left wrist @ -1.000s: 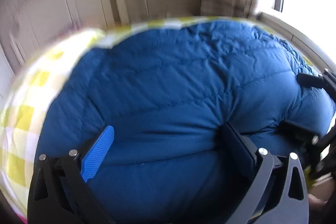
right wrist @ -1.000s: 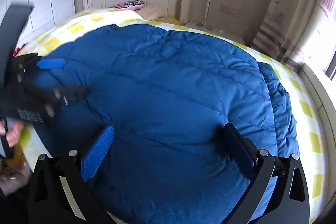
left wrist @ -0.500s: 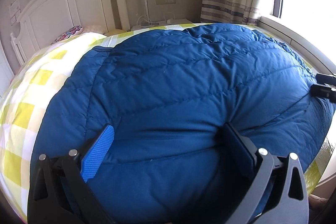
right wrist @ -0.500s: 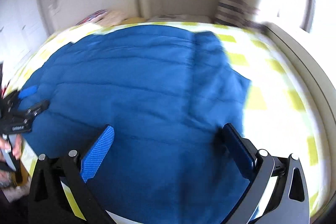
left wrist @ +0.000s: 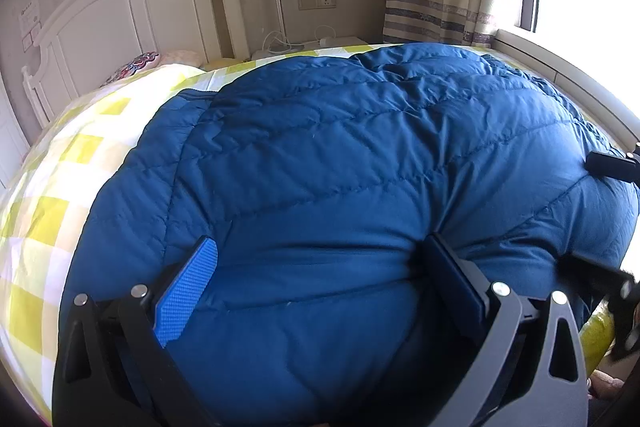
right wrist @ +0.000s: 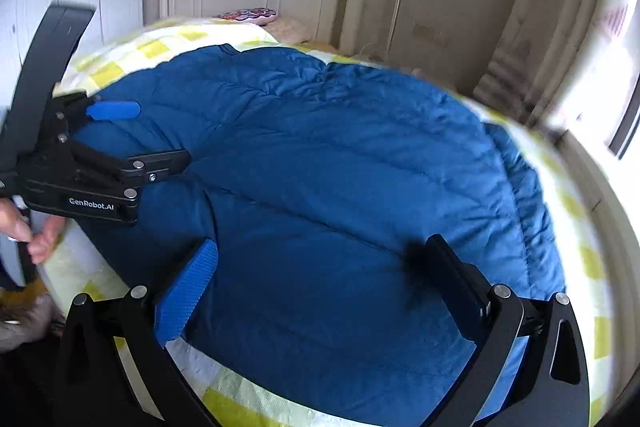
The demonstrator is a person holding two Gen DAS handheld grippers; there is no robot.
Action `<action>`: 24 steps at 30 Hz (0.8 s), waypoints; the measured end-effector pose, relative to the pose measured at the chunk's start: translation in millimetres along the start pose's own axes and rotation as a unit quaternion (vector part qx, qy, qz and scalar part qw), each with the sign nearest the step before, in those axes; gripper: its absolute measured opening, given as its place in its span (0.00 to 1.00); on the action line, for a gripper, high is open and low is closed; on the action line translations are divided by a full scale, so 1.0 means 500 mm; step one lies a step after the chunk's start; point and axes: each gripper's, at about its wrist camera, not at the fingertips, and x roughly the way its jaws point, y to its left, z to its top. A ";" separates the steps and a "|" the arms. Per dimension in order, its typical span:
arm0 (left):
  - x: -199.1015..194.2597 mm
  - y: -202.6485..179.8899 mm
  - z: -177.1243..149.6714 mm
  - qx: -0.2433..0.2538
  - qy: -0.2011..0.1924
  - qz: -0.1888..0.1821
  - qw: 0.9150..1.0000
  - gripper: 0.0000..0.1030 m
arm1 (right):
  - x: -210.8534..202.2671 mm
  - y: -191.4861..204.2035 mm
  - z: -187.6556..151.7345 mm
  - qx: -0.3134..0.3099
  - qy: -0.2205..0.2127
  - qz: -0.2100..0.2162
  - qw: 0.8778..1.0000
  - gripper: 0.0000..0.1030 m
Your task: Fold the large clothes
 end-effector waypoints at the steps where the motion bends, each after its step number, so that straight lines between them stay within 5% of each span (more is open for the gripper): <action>1: 0.000 0.000 0.000 0.000 0.000 0.000 1.000 0.98 | -0.003 -0.014 0.000 0.003 0.002 -0.001 1.000 0.96; 12: -0.007 0.005 0.001 -0.001 0.008 -0.001 1.000 0.98 | -0.038 -0.201 -0.060 0.131 0.017 -0.021 0.991 0.96; 16: -0.046 0.051 -0.010 -0.027 -0.001 0.026 0.999 0.98 | -0.070 -0.198 -0.064 0.137 0.003 -0.043 0.990 0.95; 19: -0.053 0.101 -0.035 -0.040 0.005 0.053 0.998 0.98 | -0.087 -0.168 -0.054 0.116 -0.022 -0.020 0.993 0.95; 24: -0.046 0.140 -0.050 -0.040 0.016 0.045 0.998 0.98 | -0.047 -0.139 -0.071 0.093 0.011 -0.004 0.996 0.96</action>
